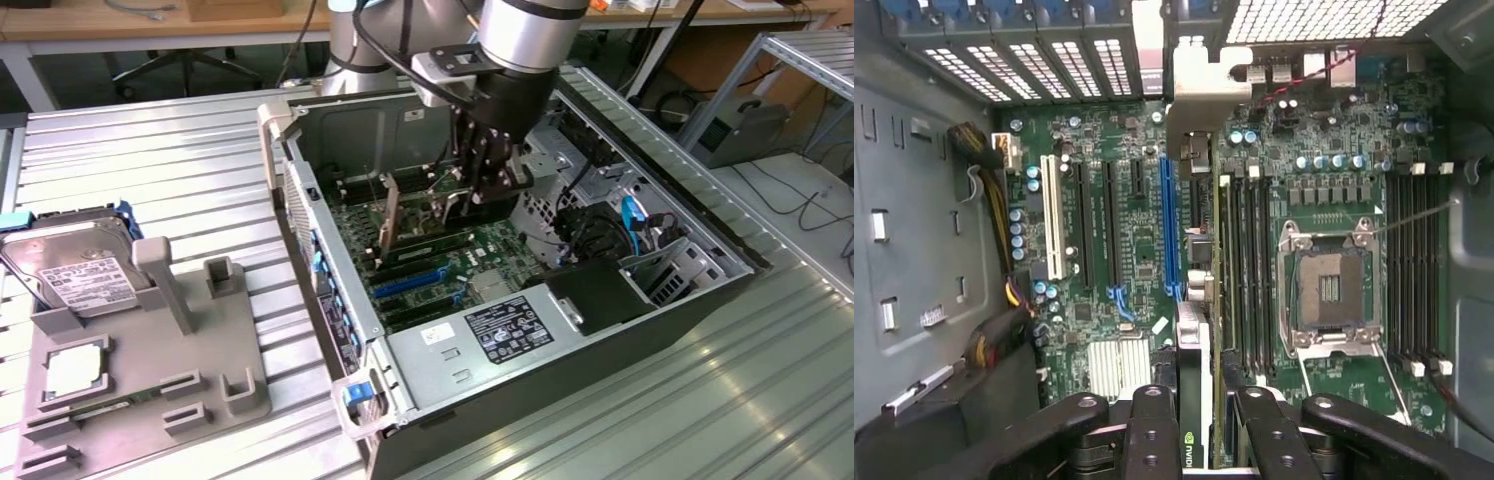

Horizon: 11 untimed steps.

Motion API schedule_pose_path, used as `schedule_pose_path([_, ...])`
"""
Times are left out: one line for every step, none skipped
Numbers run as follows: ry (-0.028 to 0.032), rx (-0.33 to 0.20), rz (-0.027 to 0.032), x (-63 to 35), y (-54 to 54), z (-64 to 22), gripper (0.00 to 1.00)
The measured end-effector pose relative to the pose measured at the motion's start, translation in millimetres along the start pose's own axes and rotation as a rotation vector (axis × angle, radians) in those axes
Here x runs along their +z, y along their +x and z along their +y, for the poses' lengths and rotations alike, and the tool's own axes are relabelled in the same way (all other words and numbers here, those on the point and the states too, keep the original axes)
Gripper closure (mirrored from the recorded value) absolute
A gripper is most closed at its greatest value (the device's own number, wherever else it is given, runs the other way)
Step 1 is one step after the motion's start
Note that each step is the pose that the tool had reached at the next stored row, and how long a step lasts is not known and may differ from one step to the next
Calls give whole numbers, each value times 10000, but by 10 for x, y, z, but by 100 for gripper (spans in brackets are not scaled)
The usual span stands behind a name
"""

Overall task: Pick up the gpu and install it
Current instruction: 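Insert the gpu into the slot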

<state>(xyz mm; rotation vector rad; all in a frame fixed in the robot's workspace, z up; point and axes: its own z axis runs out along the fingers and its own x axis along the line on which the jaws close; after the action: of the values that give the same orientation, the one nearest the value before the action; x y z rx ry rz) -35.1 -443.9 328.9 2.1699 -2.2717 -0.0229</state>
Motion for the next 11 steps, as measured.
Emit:
schedule_pose_path([-1,-19,-1,7,3,9,73])
schedule_pose_path([-1,-40,-3,12,9,16,73])
schedule_pose_path([-1,-75,-7,23,21,27,73])
schedule_pose_path([-1,-109,-7,32,39,37,73])
schedule_pose_path([-2,-123,-7,36,47,41,73])
schedule_pose_path([-2,-140,-7,41,57,45,73])
schedule_pose_path([-2,-156,-8,46,67,49,73])
schedule_pose_path([-2,-173,-7,50,77,53,73])
schedule_pose_path([-2,-189,-6,54,87,57,73])
schedule_pose_path([-3,-205,-6,59,96,61,73])
schedule_pose_path([-2,-222,-7,63,103,64,73])
